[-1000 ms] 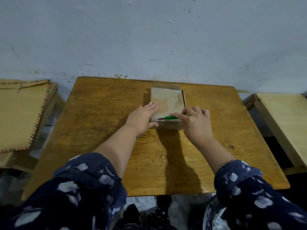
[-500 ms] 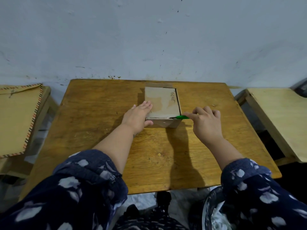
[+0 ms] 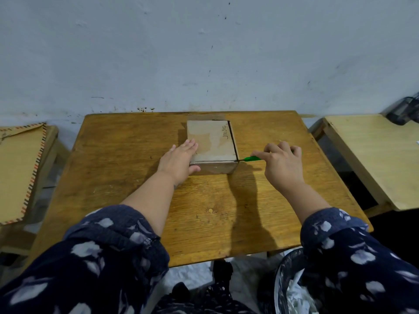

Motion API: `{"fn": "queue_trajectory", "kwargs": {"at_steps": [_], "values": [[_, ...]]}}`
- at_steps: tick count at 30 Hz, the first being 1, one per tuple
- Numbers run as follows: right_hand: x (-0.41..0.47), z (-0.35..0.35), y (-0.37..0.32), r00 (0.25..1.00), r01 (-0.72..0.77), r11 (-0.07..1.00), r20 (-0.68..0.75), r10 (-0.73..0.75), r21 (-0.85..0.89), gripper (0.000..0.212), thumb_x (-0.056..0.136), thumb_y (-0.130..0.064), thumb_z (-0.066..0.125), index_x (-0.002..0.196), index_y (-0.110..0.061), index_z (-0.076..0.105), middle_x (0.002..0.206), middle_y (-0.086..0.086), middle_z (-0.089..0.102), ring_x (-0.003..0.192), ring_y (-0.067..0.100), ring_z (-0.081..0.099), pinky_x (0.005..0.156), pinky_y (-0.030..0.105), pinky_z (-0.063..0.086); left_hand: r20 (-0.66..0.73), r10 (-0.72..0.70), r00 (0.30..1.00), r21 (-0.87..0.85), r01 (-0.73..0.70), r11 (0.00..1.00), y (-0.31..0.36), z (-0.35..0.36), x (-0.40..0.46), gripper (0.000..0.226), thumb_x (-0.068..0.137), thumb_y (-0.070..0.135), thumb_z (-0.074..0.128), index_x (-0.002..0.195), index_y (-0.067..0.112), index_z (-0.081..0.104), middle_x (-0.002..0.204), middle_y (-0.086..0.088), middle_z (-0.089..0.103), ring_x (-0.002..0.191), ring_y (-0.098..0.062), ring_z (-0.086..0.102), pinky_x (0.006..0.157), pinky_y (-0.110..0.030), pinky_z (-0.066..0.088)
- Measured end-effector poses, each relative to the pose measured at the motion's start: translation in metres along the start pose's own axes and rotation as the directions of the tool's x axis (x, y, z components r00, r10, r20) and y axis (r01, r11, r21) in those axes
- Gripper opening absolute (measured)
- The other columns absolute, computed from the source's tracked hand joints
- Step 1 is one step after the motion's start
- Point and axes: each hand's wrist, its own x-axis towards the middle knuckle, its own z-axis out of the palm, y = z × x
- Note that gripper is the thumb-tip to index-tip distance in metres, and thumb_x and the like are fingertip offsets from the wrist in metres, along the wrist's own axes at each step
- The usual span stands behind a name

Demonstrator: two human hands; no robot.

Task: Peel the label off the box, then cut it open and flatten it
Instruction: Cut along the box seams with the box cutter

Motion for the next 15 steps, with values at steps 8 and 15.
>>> {"fn": "queue_trajectory", "kwargs": {"at_steps": [8, 15], "values": [[-0.002, -0.011, 0.026, 0.928, -0.361, 0.864, 0.229, 0.294, 0.352, 0.041, 0.094, -0.015, 0.049, 0.127, -0.038, 0.058, 0.112, 0.0, 0.062, 0.093, 0.024, 0.058, 0.079, 0.04, 0.044, -0.032, -0.018, 0.999, 0.073, 0.02, 0.997, 0.007, 0.005, 0.001, 0.084, 0.088, 0.058, 0.05, 0.151, 0.015, 0.015, 0.16, 0.0, 0.014, 0.147, -0.014, 0.009, 0.12, -0.039, 0.007], [0.024, -0.009, 0.029, 0.602, -0.753, 0.032, 0.669, 0.435, 0.657, 0.045, 0.09, 0.007, 0.05, 0.123, -0.022, 0.063, 0.108, 0.01, 0.068, 0.085, 0.02, 0.059, 0.074, 0.031, 0.048, -0.092, -0.032, 0.995, 0.003, 0.033, 0.999, 0.028, 0.005, 0.023, 0.074, 0.093, 0.059, 0.035, 0.151, 0.017, 0.015, 0.16, -0.001, 0.015, 0.147, -0.015, 0.008, 0.12, -0.042, 0.003]]}}
